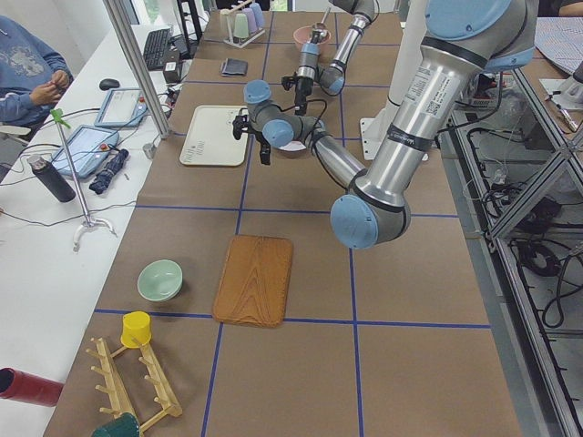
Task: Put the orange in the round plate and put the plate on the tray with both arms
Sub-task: 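Reach the right gripper to the plate rim nearest it and grip it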
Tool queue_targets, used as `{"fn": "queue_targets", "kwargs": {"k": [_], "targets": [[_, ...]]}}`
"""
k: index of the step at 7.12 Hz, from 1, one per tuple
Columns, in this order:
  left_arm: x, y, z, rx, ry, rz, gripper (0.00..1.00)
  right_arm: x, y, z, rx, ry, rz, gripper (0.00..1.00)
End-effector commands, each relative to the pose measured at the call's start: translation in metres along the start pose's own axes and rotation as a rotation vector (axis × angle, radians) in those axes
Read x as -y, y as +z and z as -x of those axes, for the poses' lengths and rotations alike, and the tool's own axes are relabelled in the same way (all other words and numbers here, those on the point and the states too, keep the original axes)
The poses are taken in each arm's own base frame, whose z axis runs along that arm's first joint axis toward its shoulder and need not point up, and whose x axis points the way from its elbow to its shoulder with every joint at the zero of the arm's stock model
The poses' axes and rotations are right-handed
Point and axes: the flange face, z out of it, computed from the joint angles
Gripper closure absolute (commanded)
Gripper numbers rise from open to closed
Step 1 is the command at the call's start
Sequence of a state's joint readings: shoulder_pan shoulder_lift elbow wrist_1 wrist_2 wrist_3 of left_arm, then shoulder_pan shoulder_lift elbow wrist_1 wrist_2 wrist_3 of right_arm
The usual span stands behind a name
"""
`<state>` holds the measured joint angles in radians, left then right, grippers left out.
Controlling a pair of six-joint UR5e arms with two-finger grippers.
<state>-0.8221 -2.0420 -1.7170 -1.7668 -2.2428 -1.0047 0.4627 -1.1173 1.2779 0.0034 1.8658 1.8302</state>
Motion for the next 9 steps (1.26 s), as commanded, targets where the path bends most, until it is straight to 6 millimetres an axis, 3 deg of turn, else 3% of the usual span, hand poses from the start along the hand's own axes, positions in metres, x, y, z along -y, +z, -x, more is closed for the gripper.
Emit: {"fn": "queue_targets", "kwargs": {"k": [1,4,5,9], "targets": [[0.000,-0.005,0.000,-0.003,0.000,-0.006,0.03,-0.003,0.005,0.002,0.004,0.018,-0.002,0.46],[0.000,-0.005,0.000,-0.004,0.001,-0.006,0.03,-0.004,0.006,0.005,0.010,0.018,0.000,0.95],[0.000,-0.004,0.001,-0.002,-0.001,-0.005,0.03,-0.003,0.007,0.010,0.019,0.017,-0.001,1.00],[0.000,-0.004,0.001,-0.001,-0.001,-0.006,0.03,0.000,-0.001,0.035,0.108,0.023,-0.039,1.00]]}}
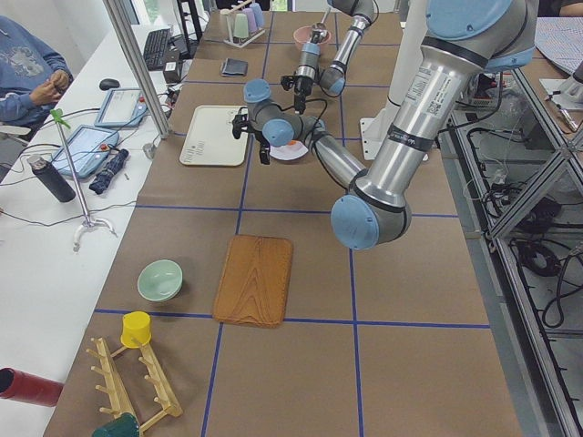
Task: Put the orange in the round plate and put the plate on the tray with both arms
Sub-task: 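Slide the plate with the right gripper farther from the robot onto the bear tray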
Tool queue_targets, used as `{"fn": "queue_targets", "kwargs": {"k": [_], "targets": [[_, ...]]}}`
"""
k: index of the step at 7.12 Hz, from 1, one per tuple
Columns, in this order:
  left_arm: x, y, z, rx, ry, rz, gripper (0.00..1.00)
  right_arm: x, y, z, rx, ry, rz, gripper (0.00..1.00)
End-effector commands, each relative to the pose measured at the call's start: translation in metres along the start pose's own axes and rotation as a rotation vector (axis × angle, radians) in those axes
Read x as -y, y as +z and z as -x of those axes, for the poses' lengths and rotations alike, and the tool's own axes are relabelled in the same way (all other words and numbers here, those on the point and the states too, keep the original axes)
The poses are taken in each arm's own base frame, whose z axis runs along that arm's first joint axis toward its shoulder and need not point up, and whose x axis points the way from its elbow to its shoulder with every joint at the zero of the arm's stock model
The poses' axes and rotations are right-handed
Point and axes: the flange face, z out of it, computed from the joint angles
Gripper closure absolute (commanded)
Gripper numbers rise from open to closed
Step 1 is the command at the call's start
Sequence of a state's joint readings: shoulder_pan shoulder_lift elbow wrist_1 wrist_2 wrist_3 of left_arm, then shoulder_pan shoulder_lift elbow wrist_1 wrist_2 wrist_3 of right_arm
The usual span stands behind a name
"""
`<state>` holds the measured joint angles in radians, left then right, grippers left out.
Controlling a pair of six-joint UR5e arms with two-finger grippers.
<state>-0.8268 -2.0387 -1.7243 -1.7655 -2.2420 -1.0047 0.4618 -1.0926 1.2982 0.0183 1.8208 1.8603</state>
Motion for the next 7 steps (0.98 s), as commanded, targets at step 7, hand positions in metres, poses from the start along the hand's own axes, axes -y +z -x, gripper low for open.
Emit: {"fn": "queue_targets", "kwargs": {"k": [7], "targets": [[0.001,-0.013,0.000,-0.009,0.001,-0.019,0.03,0.040,-0.018,0.015,0.280,0.229,-0.400,1.00]]}}
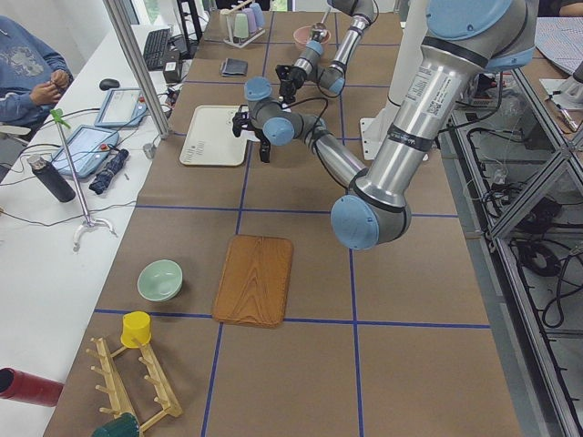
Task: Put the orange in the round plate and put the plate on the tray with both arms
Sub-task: 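Slide the plate with the right gripper farther from the robot onto the bear tray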
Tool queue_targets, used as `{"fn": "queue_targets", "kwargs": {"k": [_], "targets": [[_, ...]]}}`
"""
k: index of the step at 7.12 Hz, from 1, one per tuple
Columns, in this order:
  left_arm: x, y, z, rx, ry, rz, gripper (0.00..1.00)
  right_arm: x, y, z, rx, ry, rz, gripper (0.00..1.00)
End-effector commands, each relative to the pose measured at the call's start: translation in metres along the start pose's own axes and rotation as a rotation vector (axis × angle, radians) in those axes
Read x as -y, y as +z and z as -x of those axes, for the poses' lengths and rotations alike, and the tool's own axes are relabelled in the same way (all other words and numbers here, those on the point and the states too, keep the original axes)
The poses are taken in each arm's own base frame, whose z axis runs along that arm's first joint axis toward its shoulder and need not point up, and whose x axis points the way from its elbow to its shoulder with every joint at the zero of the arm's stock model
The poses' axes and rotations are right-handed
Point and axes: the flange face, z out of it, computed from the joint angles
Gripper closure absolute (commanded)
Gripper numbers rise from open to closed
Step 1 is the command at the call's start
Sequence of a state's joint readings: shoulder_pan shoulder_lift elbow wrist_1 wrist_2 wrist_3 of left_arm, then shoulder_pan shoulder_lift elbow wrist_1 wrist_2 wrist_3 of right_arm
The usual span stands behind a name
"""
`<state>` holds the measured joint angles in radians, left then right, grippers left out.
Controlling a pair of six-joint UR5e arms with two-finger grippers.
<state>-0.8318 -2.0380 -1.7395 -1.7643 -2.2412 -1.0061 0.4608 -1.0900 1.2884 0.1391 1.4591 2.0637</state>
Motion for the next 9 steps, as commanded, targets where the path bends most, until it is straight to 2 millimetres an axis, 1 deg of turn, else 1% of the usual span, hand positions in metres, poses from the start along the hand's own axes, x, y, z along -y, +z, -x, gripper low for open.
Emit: {"fn": "queue_targets", "kwargs": {"k": [1,2,3,4,5,6,7,8,9], "targets": [[-0.007,-0.009,0.013,0.001,-0.006,-0.008,0.03,0.017,0.025,-0.002,0.075,0.032,-0.205,1.00],[-0.009,-0.011,0.013,-0.003,-0.003,-0.011,0.03,0.019,0.056,-0.001,0.055,0.016,-0.287,1.00],[-0.010,-0.012,0.013,-0.003,-0.001,-0.011,0.03,0.013,0.083,0.012,-0.003,-0.006,-0.351,1.00],[-0.010,-0.012,0.014,-0.003,-0.002,-0.012,0.03,0.012,0.102,0.022,-0.041,-0.006,-0.425,1.00],[-0.013,-0.015,0.018,-0.003,-0.003,-0.014,0.03,0.020,0.110,0.021,-0.076,-0.013,-0.465,1.00],[-0.013,-0.016,0.018,-0.004,-0.002,-0.015,0.03,0.026,0.118,0.016,-0.108,-0.028,-0.497,1.00],[-0.013,-0.016,0.018,-0.004,-0.002,-0.015,0.03,0.027,0.131,0.011,-0.123,-0.031,-0.511,1.00],[-0.013,-0.017,0.017,-0.005,-0.001,-0.016,0.03,0.030,0.142,0.007,-0.140,0.004,-0.550,1.00],[-0.013,-0.017,0.017,-0.006,-0.002,-0.017,0.03,0.025,0.151,0.014,-0.144,0.025,-0.563,1.00]]}}
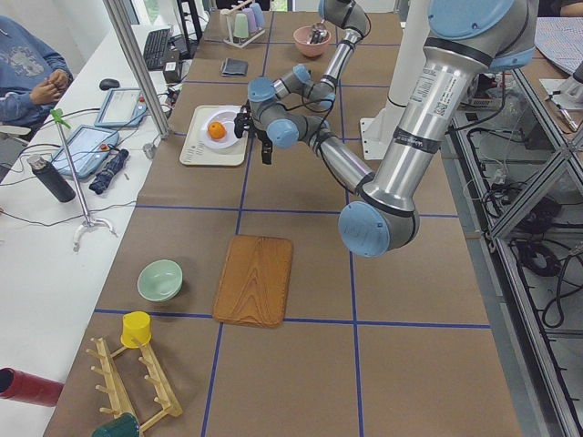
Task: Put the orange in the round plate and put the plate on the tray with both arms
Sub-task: 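Slide the plate with the right gripper farther from the robot onto the bear tray, then open the right gripper and release the plate rim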
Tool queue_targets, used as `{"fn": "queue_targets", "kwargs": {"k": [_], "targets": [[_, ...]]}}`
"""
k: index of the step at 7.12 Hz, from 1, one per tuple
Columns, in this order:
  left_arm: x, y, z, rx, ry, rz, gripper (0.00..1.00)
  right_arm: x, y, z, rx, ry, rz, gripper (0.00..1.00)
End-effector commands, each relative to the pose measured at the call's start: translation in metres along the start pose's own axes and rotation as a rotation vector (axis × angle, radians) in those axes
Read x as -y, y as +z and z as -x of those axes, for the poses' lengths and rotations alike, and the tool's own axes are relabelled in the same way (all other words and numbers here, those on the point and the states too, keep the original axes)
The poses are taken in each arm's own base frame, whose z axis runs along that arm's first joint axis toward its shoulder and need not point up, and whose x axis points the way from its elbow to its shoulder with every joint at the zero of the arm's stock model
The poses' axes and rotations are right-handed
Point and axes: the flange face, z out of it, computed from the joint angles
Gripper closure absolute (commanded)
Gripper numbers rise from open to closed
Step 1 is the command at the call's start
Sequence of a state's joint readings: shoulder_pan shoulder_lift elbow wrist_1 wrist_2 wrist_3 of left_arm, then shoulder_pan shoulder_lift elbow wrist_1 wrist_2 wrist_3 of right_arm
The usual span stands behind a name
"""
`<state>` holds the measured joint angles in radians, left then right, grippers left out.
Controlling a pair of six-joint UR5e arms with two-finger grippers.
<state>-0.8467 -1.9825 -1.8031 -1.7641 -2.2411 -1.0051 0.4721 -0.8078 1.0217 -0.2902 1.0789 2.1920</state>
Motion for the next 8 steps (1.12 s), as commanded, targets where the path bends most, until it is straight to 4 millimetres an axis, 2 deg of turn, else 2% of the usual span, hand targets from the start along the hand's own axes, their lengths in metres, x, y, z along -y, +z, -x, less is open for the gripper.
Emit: {"fn": "queue_targets", "kwargs": {"k": [1,3,5,7,8], "targets": [[0.000,0.000,0.000,0.000,-0.001,0.000,0.03,-0.006,0.009,0.005,-0.015,0.044,-0.030,1.00],[0.000,-0.001,0.000,-0.001,0.000,-0.001,0.03,-0.003,0.011,0.005,-0.015,0.047,-0.039,0.01],[-0.001,0.000,0.000,0.000,0.000,0.001,0.03,-0.004,0.006,0.005,-0.017,0.042,-0.030,0.00],[-0.001,0.002,0.000,0.002,-0.001,0.004,0.03,0.003,-0.057,-0.007,0.003,0.006,0.048,0.00],[-0.001,0.002,0.000,0.001,0.000,0.003,0.03,0.004,-0.074,-0.005,0.014,-0.001,0.068,0.00]]}}
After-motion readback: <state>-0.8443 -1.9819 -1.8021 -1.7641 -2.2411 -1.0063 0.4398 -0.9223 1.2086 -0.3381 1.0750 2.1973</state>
